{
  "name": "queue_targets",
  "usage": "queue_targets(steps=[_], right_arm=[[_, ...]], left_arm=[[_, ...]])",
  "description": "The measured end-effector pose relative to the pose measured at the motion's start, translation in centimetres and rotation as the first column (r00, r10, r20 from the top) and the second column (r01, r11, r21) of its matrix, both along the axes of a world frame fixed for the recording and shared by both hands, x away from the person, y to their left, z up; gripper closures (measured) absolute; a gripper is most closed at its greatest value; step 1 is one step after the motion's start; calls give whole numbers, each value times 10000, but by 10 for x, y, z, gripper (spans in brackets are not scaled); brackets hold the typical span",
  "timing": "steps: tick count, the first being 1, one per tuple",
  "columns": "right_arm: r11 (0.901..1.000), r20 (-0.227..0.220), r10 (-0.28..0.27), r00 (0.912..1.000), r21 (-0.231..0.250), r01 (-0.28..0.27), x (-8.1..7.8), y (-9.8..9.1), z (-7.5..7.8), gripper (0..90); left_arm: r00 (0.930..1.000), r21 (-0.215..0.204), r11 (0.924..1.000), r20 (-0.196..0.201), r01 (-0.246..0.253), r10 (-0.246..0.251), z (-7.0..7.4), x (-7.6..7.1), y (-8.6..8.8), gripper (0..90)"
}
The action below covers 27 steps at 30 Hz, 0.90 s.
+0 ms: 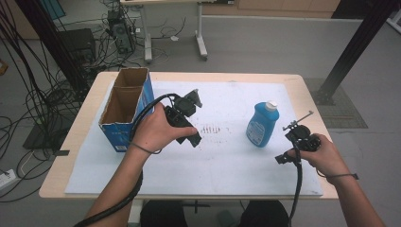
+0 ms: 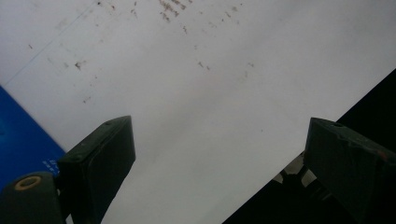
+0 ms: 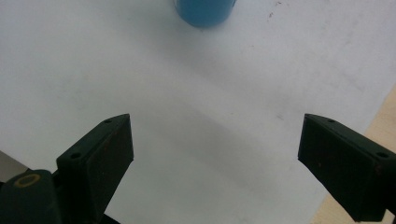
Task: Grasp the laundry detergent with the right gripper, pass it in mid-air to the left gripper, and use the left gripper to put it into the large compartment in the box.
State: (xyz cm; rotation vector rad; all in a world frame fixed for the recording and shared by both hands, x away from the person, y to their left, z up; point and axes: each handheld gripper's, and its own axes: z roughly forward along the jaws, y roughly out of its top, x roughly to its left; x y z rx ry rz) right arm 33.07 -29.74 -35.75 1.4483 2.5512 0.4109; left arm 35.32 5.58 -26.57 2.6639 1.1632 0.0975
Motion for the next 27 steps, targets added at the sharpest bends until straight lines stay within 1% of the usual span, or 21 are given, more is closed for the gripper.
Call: queue_targets(steps=[1,4,8,9,11,15,16,17,22,23,27], right_arm=[[10000,-7,-15,10000,22,15,0,0,-1,98],[9999,67,-36,10000,164,35,1,-1,-7,99],[9995,165,-96,9998,306,91,0,-1,-11,99],[9994,367,-50,9993,351,37,1,-2,-14,101],[9987,461,-156,9988,488,134,1,-3,-16,100],[9969,768,-172,9969,782,112,0,-5,-21,100],[9969,768,-172,9969,782,112,0,-5,-21,100],[9955,915,-180,9956,942,93,0,-6,-24,100],[9938,966,-205,9951,1109,97,1,-7,-31,100],[9917,1120,-154,9936,1288,8,2,-7,-33,101],[9881,1405,-233,9898,1541,14,2,-8,-36,100]], left_arm=[[10000,-70,10000,-11,-36,36,0,0,0,95],[10000,-95,10000,-10,-15,15,-1,-1,-1,95],[10000,-49,10000,-28,48,-48,0,-2,-1,94],[10000,-87,10000,-8,2,-2,0,-2,-1,94],[10000,-72,10000,-16,7,-7,1,-2,-1,94],[10000,-45,10000,-44,57,-58,1,-2,-1,94],[10000,-45,10000,-44,57,-58,1,-2,-1,94],[10000,-71,10000,-25,23,-23,0,-3,-1,94],[10000,-54,10000,1,68,-68,0,-3,-2,94],[10000,-88,10000,55,25,-25,0,-4,-2,94],[10000,-33,10000,55,18,-18,0,-4,-1,93]])
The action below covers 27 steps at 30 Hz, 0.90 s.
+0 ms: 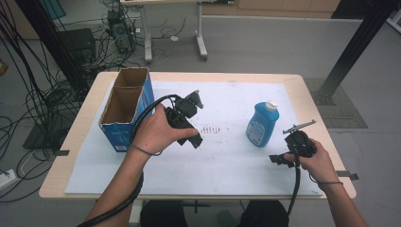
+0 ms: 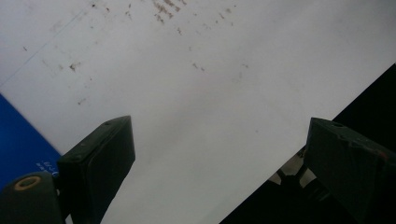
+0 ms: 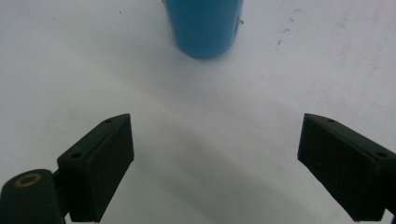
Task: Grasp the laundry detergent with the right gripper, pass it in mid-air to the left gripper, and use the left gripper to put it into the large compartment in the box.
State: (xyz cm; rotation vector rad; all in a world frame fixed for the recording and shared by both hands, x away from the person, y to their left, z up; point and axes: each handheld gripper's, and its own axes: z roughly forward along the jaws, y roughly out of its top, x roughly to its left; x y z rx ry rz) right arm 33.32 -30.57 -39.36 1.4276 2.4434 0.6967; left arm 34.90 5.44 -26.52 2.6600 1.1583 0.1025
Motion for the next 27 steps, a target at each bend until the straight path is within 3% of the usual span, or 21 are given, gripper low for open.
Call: queue_targets(steps=[11,16,22,27], right_arm=[[9997,595,86,9982,230,-100,0,4,-9,90],[9991,1068,67,9943,420,-112,-2,4,-12,87],[9969,1687,-145,9856,789,12,-4,2,-15,81],[9922,2189,-33,9757,1224,-241,-5,1,-18,74]], left_arm=[[9999,-43,10000,97,-54,54,1,-2,3,92],[9999,-28,10000,151,-55,56,2,-2,2,92],[9998,-36,10000,191,-45,46,3,-3,1,92],[9997,-28,10000,231,-22,23,4,-3,0,92]])
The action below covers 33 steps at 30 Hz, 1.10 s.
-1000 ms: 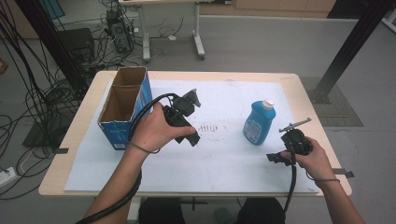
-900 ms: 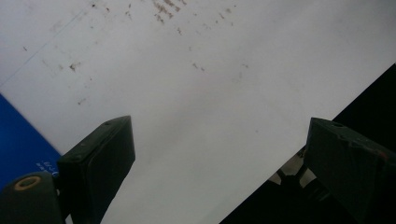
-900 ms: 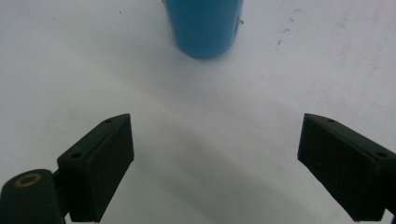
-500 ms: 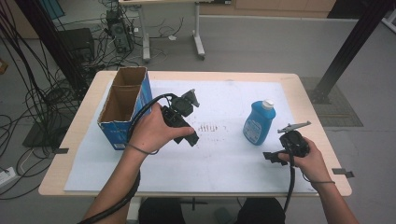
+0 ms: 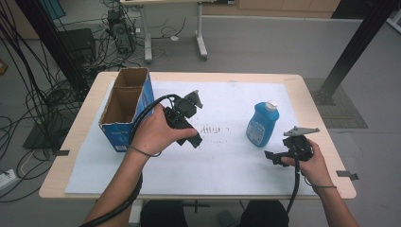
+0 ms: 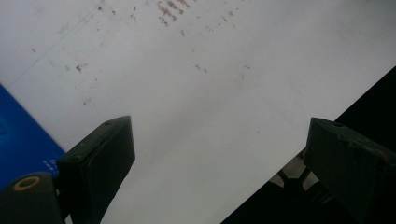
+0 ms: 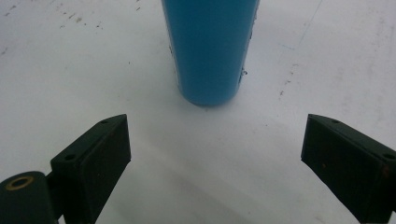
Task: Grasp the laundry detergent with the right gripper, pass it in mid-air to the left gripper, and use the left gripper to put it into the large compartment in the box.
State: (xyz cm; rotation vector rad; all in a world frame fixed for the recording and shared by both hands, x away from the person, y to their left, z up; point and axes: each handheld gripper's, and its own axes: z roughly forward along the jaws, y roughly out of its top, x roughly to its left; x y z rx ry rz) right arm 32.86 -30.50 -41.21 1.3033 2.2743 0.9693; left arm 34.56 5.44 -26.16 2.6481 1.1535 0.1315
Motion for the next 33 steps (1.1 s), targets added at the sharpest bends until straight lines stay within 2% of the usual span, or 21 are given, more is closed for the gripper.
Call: queue_targets(steps=[15,23,33], right_arm=[[9965,920,27,9958,829,-103,0,0,-6,61],[9913,1192,56,9928,1301,-212,2,0,-10,41],[9862,1521,108,9883,1619,-357,4,4,-12,31]], left_arm=[[9999,-53,10000,131,76,-75,5,-3,-2,91],[9999,-9,9999,106,103,-103,4,-4,-1,91],[9998,-9,10000,193,85,-85,8,-6,0,91]])
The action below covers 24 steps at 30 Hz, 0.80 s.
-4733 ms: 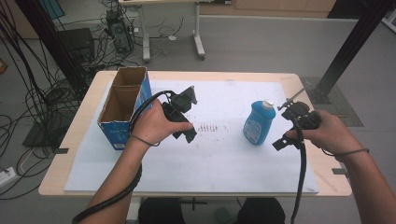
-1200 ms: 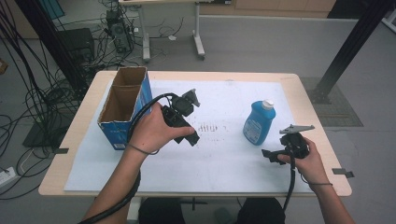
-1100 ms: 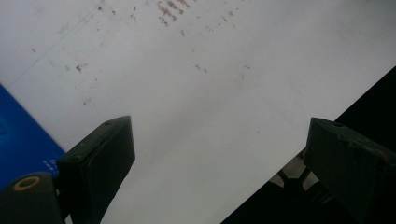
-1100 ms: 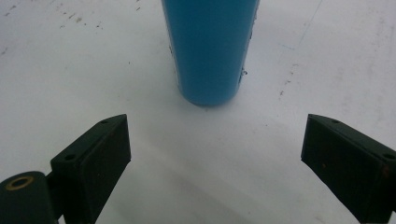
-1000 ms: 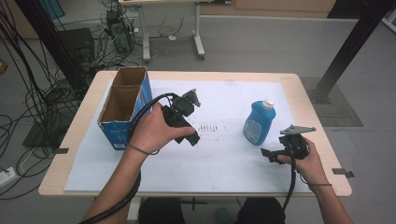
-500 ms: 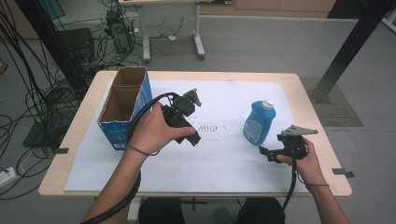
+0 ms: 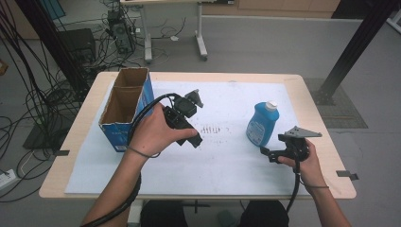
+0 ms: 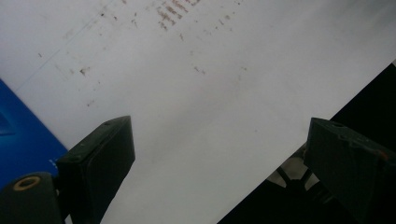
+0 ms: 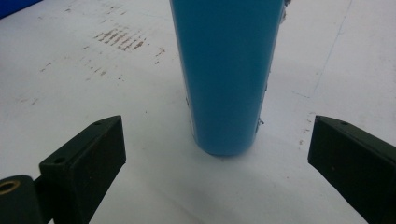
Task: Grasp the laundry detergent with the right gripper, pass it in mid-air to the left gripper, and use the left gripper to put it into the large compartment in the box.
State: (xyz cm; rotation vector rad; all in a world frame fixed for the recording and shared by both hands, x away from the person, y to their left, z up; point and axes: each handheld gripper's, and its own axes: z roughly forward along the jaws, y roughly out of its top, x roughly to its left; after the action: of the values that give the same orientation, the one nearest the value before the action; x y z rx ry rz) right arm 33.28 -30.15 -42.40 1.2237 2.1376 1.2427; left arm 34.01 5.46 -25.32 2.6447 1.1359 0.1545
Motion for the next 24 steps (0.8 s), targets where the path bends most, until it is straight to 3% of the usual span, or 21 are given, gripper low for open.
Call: queue_targets(steps=[24], right_arm=[[9999,524,-122,9986,14,122,8,7,-5,16]], left_arm=[[10000,-59,10000,-11,47,-47,1,-1,1,91]])
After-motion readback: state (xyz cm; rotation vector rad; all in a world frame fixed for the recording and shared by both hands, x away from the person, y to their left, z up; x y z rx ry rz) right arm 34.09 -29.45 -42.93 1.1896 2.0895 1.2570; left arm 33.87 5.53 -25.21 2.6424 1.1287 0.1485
